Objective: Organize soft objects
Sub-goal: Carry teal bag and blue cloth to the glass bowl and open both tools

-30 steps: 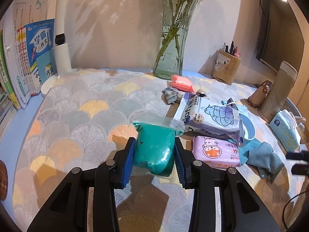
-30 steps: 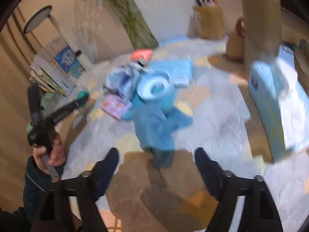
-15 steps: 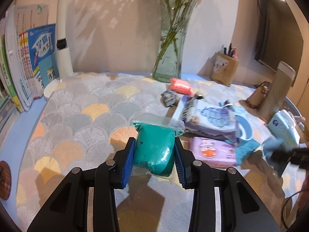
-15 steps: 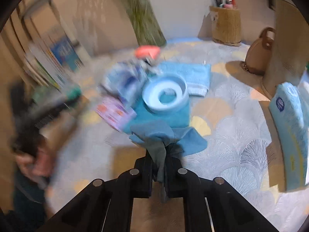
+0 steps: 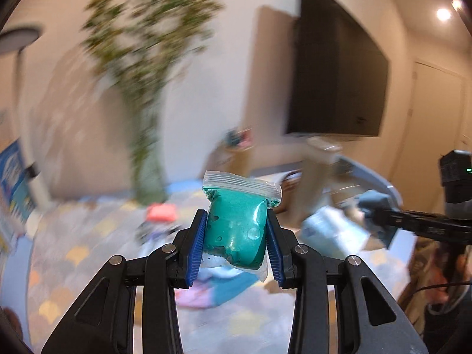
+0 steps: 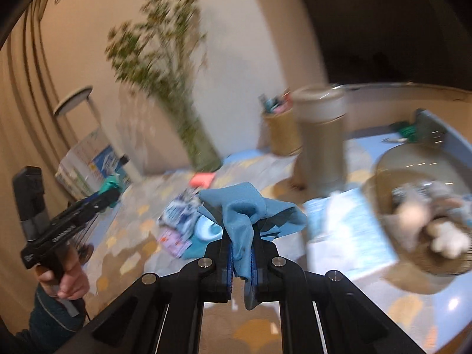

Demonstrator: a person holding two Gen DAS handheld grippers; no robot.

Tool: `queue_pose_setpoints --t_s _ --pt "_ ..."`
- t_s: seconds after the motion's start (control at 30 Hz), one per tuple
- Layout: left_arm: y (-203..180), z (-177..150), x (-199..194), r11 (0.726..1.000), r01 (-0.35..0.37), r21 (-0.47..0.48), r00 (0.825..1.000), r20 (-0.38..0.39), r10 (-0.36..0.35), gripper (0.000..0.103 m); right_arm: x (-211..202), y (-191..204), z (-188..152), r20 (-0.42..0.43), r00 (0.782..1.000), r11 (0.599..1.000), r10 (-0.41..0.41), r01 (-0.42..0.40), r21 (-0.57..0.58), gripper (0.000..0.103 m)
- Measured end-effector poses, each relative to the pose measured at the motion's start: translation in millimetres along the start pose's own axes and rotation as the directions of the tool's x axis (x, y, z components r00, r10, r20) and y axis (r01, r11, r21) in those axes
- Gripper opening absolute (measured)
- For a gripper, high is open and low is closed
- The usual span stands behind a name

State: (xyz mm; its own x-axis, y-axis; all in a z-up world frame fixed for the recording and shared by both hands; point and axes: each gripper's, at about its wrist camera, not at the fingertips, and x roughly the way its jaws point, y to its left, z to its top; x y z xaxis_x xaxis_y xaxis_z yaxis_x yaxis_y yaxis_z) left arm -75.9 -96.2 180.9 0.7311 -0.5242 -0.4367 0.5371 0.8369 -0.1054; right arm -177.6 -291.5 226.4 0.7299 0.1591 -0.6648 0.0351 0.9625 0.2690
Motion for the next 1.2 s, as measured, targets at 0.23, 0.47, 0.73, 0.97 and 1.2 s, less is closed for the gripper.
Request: queue_pose_setpoints --t_s 0.23,0.47,0.73,0.97,1.2 --pt "-111 47 36 0.976 0.170 0.139 0.985 -0.011 -0.170 0.035 -61 -82 24 0.110 0.983 0.979 -0.144 0.125 0.160 0.009" --pt "-201 56 116 0.935 0.306 0.179 0.949 -0.128 -0.287 0.035 -89 -191 25 0.092 0.956 0.873 -0.278 0.211 0.440 0.009" --pt "-248 48 192 0.929 0.339 0.147 0.927 -0.221 -0.303 0.036 -61 -231 36 0.020 0.956 0.846 -0.291 0.247 0.473 0.009" --pt "-257 34 203 0.920 0.352 0.175 0.913 -0.280 -0.296 0.068 -54 -233 33 -0.050 0.958 0.851 -0.284 0.276 0.447 0.047" --pt "-232 29 157 0.912 0.360 0.196 0.915 -0.264 -0.304 0.068 -82 -232 8 -0.003 0.957 0.821 -0.291 0.251 0.513 0.070"
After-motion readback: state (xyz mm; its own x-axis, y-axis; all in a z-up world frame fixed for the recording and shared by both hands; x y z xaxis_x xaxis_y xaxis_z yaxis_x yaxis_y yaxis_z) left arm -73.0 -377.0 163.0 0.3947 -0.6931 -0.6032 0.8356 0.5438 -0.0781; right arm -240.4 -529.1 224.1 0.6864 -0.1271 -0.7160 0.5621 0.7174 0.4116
